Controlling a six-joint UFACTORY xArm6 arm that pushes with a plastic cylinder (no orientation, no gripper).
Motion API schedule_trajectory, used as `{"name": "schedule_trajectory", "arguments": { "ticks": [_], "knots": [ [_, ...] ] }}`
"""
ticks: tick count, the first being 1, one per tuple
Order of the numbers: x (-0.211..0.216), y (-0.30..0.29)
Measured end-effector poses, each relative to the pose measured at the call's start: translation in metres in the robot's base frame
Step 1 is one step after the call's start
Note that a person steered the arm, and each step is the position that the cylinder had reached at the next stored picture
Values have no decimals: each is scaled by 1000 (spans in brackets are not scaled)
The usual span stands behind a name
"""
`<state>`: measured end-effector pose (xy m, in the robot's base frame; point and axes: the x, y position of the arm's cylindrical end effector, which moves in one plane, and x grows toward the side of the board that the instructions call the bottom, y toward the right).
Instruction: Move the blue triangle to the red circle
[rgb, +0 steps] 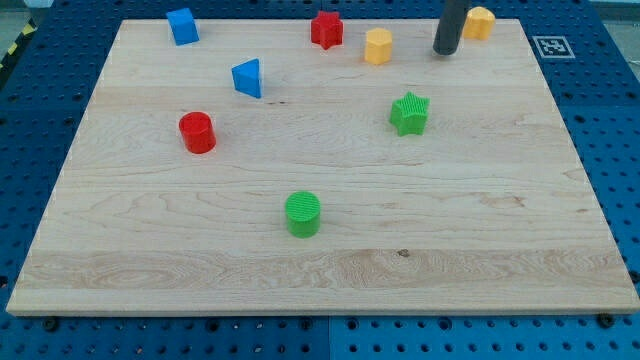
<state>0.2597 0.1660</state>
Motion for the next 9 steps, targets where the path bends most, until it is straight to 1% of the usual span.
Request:
{"name": "schedule_trajectory", "arguments": {
  "ticks": [3, 4, 5, 6, 8, 9],
  "knots": [
    [0, 0],
    [10, 0],
    [50, -7],
    [62, -64],
    [64, -217],
    [61, -218]
  ]
}}
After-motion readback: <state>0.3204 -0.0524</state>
